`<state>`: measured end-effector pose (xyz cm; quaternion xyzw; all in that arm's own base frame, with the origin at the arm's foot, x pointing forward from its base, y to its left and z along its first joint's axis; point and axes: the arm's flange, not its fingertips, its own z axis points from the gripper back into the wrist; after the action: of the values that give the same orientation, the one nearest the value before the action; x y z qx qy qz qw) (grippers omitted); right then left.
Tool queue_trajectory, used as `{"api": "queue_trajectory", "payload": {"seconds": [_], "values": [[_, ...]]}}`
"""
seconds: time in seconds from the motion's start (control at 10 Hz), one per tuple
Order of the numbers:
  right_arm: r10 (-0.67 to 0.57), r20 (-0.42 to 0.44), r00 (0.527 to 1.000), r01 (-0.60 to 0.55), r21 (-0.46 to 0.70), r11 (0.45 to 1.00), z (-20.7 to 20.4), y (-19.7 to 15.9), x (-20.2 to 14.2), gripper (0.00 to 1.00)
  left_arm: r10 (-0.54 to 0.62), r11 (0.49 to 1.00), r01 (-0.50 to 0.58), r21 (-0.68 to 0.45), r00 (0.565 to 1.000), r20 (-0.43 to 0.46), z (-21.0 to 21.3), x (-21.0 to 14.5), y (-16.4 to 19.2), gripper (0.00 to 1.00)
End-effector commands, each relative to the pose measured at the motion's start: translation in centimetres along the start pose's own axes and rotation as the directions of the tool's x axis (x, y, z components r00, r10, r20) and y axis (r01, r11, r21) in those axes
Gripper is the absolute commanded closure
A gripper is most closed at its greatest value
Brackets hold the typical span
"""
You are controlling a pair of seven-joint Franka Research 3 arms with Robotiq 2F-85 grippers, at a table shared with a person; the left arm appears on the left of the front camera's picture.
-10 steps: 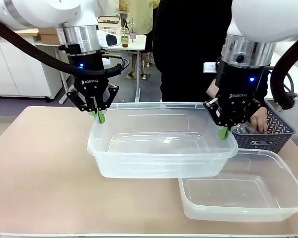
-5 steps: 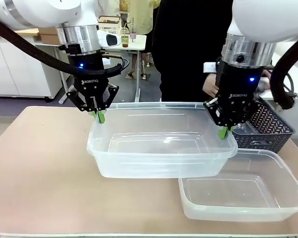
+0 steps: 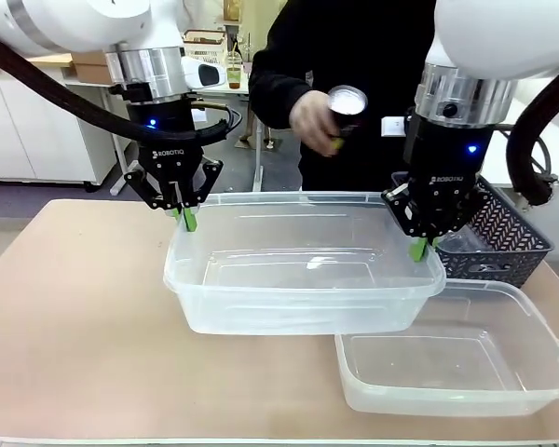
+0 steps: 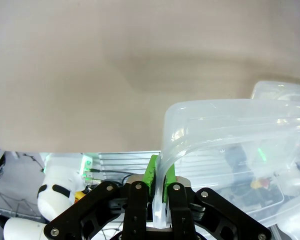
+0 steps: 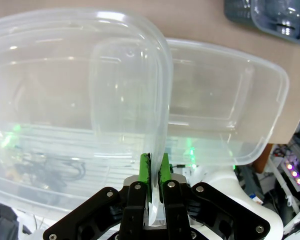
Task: Sort the waste into each basket.
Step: Offer the picked Organizing box to the human.
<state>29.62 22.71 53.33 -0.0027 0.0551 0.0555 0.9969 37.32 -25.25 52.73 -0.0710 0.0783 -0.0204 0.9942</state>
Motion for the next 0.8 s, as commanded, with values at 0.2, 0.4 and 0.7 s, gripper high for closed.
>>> {"api": "queue_trajectory", "payload": {"seconds": [0.2,0.4,0.7], "values": [[-0.005,0.0,1.0,0.005,0.001,1.0,0.56,0.62,-0.32,0.91,-0.004,1.0,0.004,0.001,1.0,0.008,0.24,-0.04,-0.17,0.93],[-0.005,0.0,1.0,0.005,0.001,1.0,0.56,0.62,-0.32,0.91,-0.004,1.0,0.004,0.001,1.0,0.008,0.24,-0.04,-0.17,0.93],[-0.005,0.0,1.0,0.005,0.001,1.0,0.56,0.62,-0.32,0.91,-0.004,1.0,0.004,0.001,1.0,0.008,0.24,-0.04,-0.17,0.93]]}}
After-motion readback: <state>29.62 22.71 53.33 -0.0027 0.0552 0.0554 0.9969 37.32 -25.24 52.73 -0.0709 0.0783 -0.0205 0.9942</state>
